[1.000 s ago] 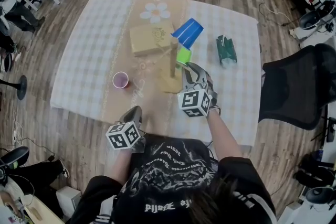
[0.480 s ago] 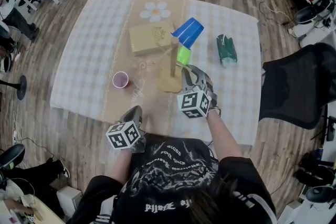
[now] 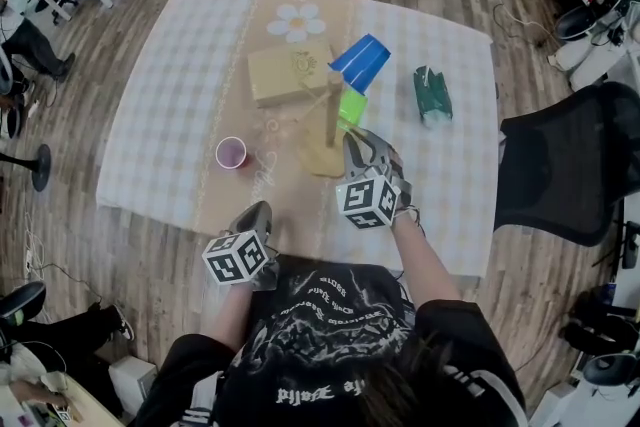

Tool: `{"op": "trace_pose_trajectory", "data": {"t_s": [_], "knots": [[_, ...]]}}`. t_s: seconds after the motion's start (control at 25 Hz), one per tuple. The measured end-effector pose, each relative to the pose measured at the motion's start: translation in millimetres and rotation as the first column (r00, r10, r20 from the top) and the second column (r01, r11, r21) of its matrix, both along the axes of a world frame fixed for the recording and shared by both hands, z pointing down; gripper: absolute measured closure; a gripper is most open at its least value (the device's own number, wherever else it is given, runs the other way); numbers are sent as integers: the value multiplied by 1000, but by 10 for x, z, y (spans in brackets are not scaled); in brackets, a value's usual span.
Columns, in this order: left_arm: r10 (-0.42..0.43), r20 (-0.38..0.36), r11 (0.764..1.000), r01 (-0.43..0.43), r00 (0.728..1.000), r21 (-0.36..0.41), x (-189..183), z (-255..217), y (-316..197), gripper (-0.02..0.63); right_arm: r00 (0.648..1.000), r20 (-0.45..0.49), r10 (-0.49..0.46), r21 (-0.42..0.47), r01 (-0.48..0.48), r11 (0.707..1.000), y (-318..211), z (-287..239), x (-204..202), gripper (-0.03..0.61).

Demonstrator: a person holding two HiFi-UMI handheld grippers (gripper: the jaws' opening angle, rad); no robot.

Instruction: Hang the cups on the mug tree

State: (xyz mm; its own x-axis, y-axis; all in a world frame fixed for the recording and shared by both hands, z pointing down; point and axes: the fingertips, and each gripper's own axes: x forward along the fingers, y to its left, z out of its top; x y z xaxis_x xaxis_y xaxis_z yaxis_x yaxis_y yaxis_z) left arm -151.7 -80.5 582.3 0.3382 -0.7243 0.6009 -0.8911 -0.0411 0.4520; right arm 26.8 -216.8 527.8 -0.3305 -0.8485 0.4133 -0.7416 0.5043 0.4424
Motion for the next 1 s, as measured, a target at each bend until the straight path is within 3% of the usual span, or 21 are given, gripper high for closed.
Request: {"op": "trace_pose_trajectory", "data": {"t_s": [0.24,0.48,0.6,0.76,0.92,1.0], "knots": [[-19,2,1000,19,1000,6,-40,-7,-11,592,999,33,3,-3,-3,1000,57,-39,-27,520],[-111,56,994,111,992,13,-322,-4,-55,591,992,119,40,-65,-33,997,262,50,39,533],[-147,22,989,147,989,16,-474,-20,-133,591,981,178,72,-96,-55,994,389,112,116,554],[-221,-33,975,222,975,22,-720,-70,-318,589,974,191,122,-136,-96,986,567,229,264,569],[-303,-85,953,303,949,-11,-977,-46,-485,588,961,220,170,-188,-129,974,732,355,359,571],[-336,-140,942,335,931,-32,-1061,-32,-551,546,951,241,192,-217,-140,966,805,422,396,571]]}}
